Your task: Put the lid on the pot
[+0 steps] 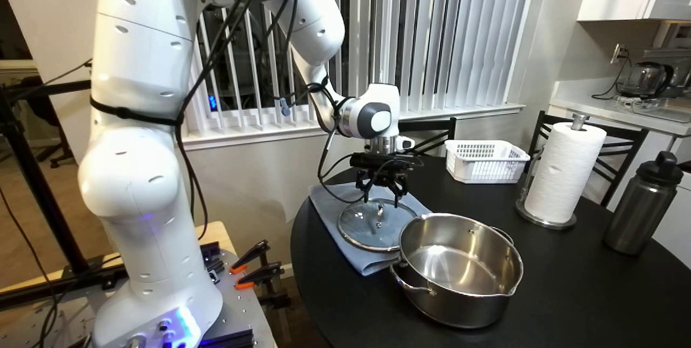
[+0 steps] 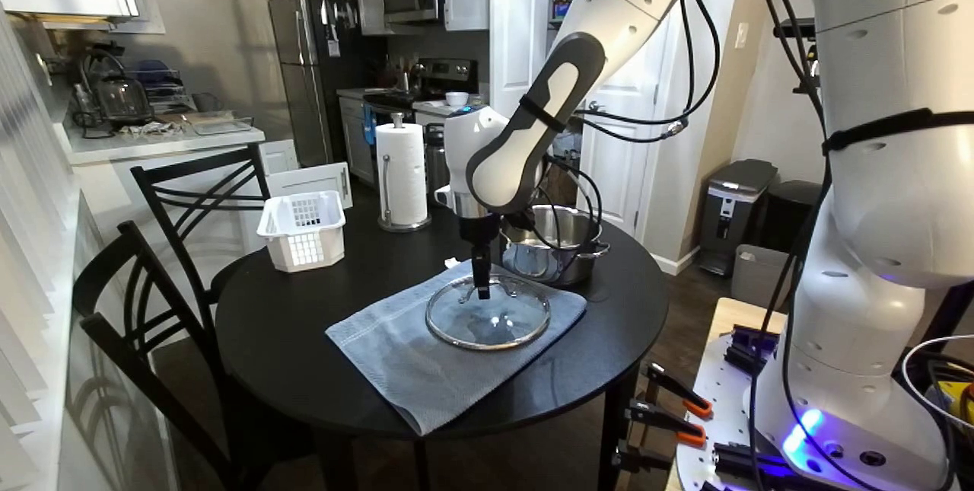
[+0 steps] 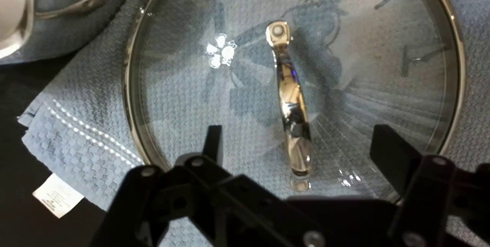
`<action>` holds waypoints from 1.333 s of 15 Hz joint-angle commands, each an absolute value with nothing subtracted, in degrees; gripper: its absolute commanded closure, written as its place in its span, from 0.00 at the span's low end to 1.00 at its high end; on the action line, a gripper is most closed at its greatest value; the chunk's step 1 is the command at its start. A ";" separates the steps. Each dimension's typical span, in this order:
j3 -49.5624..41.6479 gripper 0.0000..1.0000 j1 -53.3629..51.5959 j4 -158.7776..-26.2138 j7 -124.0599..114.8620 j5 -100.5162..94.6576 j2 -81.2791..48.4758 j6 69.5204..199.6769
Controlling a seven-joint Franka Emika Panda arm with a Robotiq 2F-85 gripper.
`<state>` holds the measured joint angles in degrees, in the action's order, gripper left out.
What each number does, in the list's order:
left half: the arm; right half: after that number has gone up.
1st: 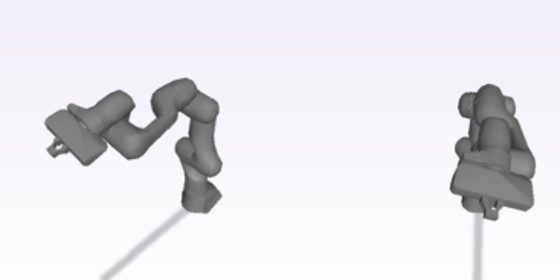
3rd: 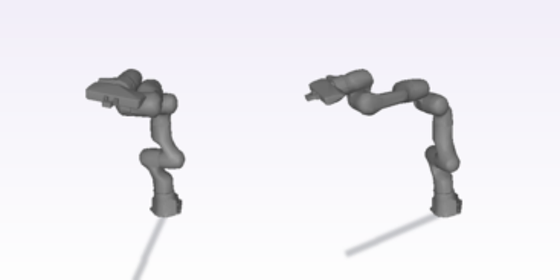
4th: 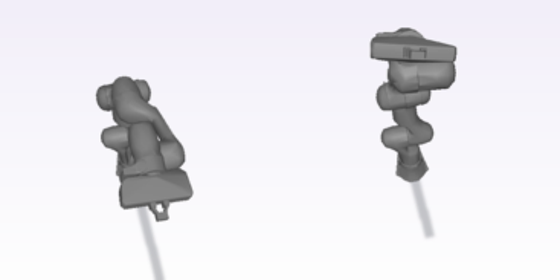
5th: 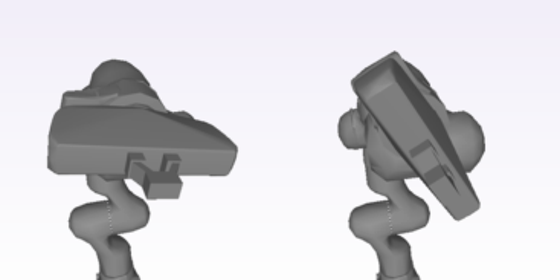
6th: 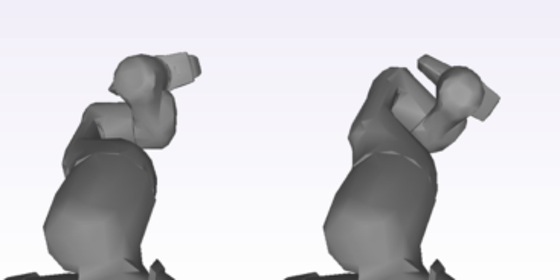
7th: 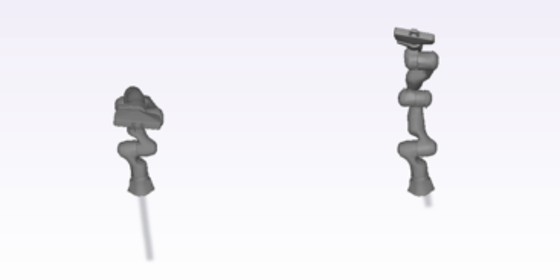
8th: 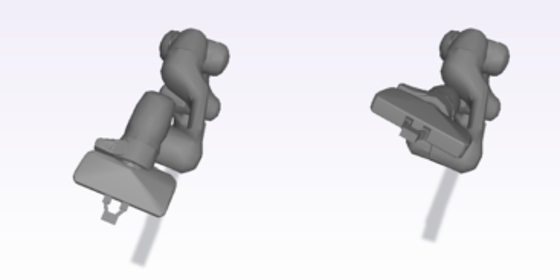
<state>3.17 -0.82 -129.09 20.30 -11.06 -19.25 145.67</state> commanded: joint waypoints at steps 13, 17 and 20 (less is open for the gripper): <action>5.16 0.98 2.44 -128.47 25.13 -8.71 -20.54 145.35; 5.48 0.96 2.69 -130.12 25.44 -8.20 -18.16 145.71; 6.97 0.96 3.62 -134.98 27.67 -5.36 -10.76 146.22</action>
